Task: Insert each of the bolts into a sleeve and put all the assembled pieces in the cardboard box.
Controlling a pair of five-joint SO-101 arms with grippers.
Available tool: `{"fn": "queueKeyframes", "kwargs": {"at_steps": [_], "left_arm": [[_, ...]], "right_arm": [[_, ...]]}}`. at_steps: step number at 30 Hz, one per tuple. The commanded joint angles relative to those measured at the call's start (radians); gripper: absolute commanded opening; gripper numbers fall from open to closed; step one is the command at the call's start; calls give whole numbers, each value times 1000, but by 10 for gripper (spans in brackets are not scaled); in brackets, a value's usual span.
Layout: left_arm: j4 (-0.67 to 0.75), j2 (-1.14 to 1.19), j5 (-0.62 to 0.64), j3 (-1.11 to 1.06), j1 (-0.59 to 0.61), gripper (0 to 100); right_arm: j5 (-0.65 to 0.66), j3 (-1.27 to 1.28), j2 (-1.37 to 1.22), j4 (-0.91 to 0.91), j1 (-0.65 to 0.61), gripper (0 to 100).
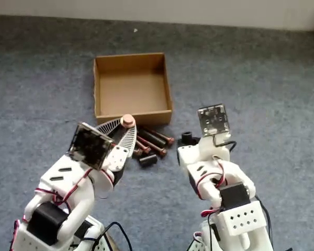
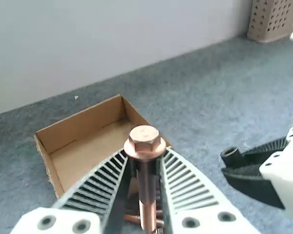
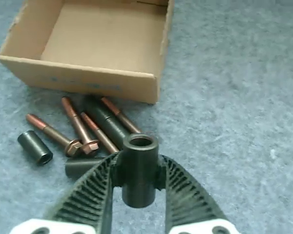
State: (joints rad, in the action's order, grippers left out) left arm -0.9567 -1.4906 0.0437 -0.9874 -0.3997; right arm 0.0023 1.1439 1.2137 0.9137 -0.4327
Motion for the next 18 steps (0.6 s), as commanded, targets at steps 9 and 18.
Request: {"fn": "queueKeyframes", "kwargs": {"at_steps": [9, 18], "left_arm": [[204, -58, 224, 15, 87, 5], [256, -59, 342, 42, 120, 5]], "right_arm": [[-3, -67, 216, -91, -136, 5], [64, 91, 329, -254, -251, 5]]}}
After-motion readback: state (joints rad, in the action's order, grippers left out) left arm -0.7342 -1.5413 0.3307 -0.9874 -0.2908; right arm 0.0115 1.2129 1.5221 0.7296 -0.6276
